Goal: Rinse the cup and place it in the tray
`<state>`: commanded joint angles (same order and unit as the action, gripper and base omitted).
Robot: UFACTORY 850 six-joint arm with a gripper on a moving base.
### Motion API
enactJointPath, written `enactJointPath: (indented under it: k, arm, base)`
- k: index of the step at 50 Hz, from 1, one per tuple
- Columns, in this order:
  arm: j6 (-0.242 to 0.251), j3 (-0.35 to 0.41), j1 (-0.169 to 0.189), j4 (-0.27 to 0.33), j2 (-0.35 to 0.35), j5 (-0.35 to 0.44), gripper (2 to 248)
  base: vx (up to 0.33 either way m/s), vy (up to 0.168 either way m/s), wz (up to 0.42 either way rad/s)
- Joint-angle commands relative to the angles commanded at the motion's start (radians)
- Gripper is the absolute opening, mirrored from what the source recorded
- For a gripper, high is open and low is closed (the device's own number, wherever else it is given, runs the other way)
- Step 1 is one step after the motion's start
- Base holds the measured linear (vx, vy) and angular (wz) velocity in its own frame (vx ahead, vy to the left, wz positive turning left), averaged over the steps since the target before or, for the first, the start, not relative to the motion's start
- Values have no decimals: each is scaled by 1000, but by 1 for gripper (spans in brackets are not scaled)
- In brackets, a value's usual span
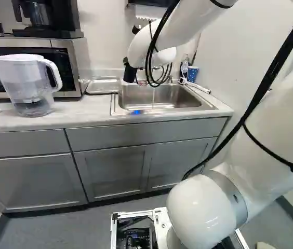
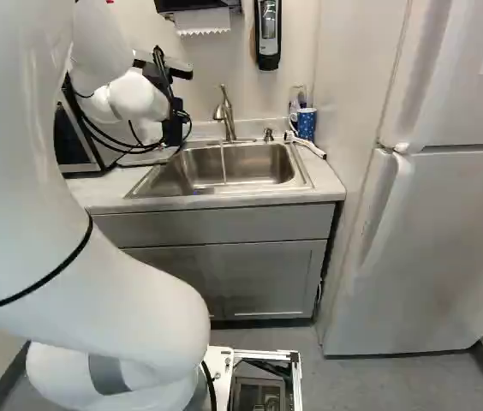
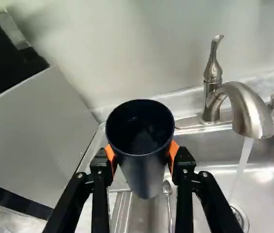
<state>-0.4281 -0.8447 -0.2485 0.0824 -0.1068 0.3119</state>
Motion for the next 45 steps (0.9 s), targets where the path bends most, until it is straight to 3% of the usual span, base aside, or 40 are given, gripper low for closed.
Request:
enactJointPath:
  k: [45]
  arm:
    - [-473,0,0,0,0,0,122]
  base:
    - [0,0,0]
